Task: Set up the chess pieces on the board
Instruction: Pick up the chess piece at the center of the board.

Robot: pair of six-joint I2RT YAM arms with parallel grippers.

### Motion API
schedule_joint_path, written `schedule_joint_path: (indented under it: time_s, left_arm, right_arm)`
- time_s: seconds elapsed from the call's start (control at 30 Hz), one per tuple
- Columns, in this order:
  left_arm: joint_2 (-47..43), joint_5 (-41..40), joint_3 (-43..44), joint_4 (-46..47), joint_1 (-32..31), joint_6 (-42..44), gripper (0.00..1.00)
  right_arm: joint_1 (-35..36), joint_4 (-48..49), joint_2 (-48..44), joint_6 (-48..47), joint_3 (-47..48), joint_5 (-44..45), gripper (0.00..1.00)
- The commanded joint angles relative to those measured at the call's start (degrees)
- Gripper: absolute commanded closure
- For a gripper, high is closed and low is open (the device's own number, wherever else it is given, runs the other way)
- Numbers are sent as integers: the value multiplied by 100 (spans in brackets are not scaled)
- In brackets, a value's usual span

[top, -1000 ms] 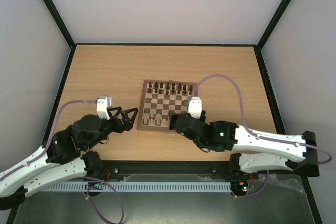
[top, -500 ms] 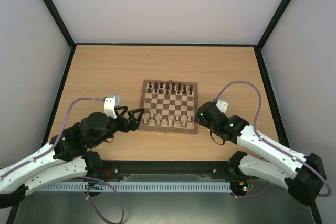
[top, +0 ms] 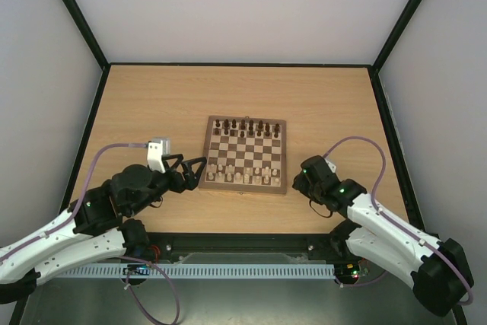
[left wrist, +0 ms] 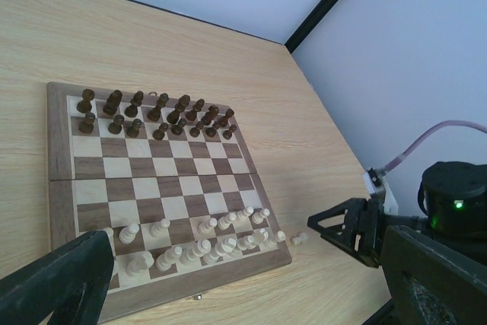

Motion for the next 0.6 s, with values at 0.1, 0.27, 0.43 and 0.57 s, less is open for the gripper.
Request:
schedule_joint_path:
  time_s: [0.1, 0.27, 0.43, 0.57]
  left_arm:
    - [9, 43, -97, 142, 3, 94, 1]
    - [-25, 59, -121, 153, -2, 81, 1]
    - [-45, 53, -116, 140, -4, 62, 1]
    - [-52, 53, -130, 137, 2, 57, 1]
  right_arm:
    - [-26, -11, -101, 429, -555, -434, 48]
    - [-27, 0, -279, 644, -721, -239, 49]
    - [-41, 149, -157, 719, -734, -28, 54]
    - [-97, 324, 103, 765, -728, 4, 55]
